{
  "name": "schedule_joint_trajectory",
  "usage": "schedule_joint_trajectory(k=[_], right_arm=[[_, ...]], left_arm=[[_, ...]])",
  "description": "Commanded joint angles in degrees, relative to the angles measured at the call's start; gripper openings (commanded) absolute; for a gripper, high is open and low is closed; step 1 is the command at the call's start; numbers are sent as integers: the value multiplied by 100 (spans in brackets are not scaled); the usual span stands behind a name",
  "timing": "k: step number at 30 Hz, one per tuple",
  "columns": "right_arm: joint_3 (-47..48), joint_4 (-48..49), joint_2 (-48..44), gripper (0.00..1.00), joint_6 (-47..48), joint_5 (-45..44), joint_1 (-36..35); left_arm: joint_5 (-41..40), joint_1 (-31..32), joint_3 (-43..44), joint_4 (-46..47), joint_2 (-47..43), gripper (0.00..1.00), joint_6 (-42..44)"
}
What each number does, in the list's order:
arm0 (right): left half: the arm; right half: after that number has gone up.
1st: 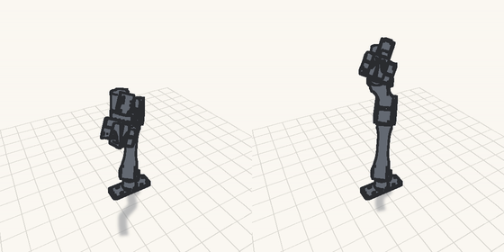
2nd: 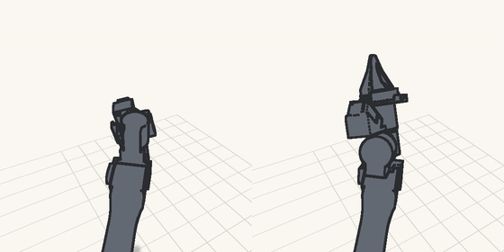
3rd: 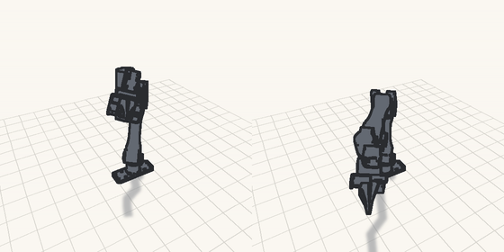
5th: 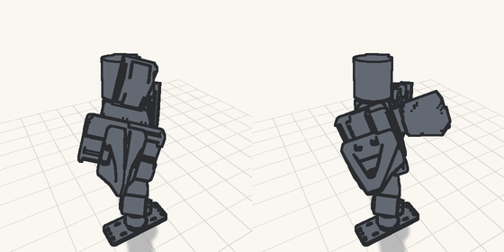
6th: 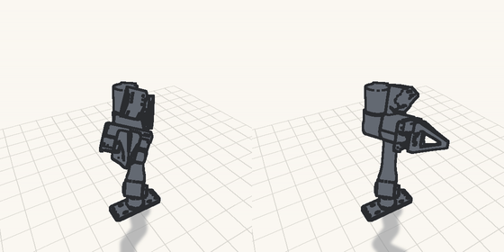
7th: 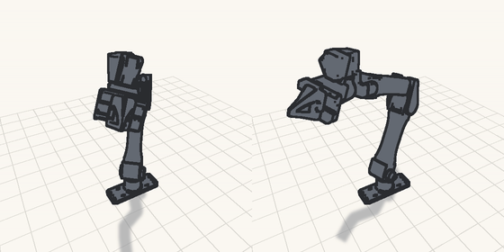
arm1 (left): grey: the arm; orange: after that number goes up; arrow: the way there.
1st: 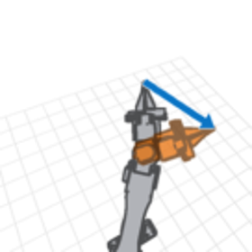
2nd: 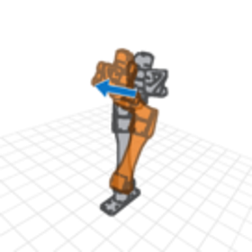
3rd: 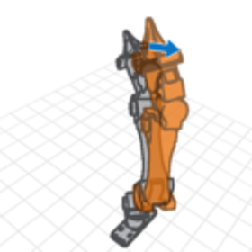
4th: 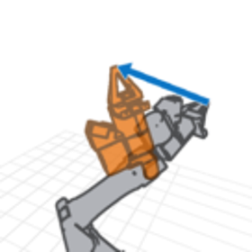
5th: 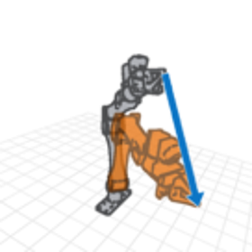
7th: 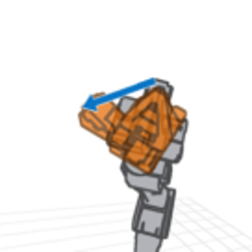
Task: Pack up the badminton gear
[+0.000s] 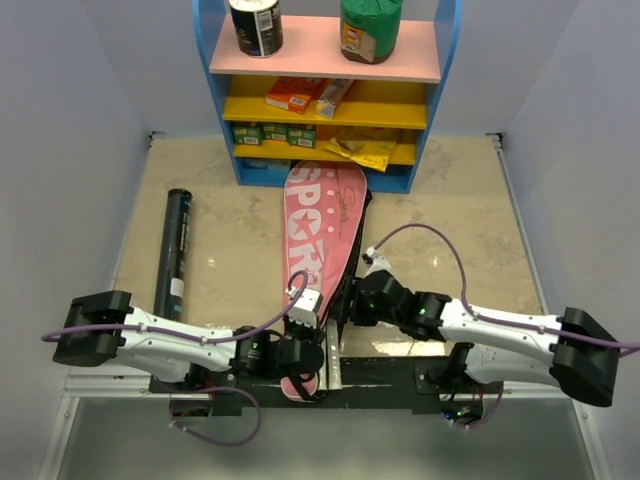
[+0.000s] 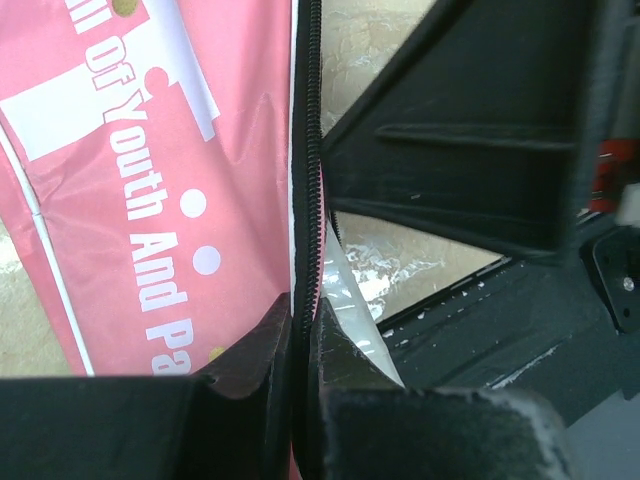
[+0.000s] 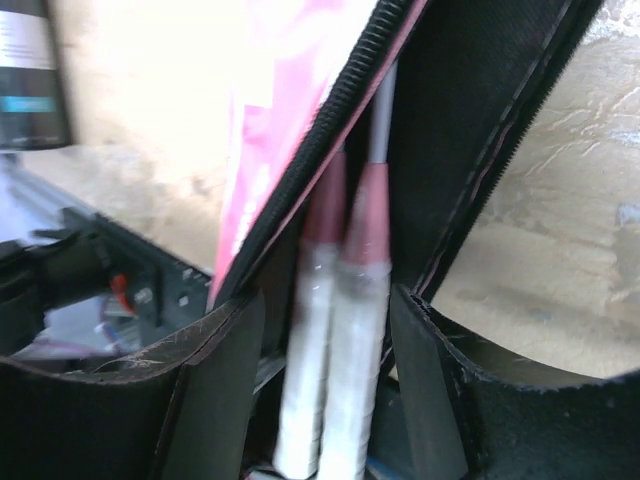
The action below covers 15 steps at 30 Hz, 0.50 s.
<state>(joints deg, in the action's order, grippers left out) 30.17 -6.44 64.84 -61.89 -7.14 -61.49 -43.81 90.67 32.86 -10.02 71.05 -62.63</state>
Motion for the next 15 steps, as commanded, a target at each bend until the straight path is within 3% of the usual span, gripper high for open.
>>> schedule_joint_trajectory(k=[1,8,15], right_arm=[[-152,-182,-804,56,-69,27,-38],[-529,-438,-1140,46,291,879,-47],[-1268,590,-1395,44,28,1345,-47]], left_arm=[[233,135,-43,299,-231,0,-267],[198,135,-17,281,-258,0,-241],[215,143,18,308,-223,0,-197]])
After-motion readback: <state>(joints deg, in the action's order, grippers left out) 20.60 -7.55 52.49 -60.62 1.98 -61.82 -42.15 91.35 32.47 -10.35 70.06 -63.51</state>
